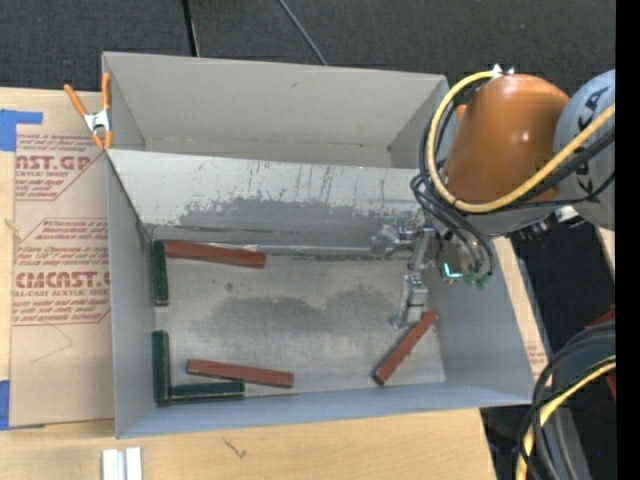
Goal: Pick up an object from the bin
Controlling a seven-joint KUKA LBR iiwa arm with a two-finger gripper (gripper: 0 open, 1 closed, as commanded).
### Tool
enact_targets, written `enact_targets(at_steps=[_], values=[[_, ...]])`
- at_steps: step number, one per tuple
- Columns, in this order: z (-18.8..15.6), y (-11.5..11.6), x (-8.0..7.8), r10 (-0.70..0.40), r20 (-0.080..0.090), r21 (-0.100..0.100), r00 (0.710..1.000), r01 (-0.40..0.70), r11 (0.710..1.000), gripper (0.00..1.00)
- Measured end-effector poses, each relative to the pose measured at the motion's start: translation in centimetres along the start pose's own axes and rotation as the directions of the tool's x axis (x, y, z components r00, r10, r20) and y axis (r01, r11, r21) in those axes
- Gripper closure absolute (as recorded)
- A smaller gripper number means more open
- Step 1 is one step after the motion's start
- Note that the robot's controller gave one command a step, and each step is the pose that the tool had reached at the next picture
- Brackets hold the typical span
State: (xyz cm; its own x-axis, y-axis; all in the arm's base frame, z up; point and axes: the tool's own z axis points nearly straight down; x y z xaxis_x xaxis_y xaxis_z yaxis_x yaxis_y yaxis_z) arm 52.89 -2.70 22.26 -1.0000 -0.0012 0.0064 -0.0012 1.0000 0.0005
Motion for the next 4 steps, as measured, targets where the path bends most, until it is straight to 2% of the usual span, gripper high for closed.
enact_targets(at_steps=[1, 2, 3, 4], values=[[-0.4, 0.0, -0.2, 0.0, 0.008, 0.001, 1.0, 0.0, 1.0, 0.0], [3.8, -1.5, 0.9, -0.144, 0.011, 0.002, 0.989, 0.144, 0.99, 0.0], [6.0, -5.3, 3.6, -0.328, 0.006, 0.002, 0.945, 0.328, 0.945, 0.0], [7.9, -5.4, 4.1, -0.411, 0.005, 0.004, 0.912, 0.411, 0.912, 0.0]])
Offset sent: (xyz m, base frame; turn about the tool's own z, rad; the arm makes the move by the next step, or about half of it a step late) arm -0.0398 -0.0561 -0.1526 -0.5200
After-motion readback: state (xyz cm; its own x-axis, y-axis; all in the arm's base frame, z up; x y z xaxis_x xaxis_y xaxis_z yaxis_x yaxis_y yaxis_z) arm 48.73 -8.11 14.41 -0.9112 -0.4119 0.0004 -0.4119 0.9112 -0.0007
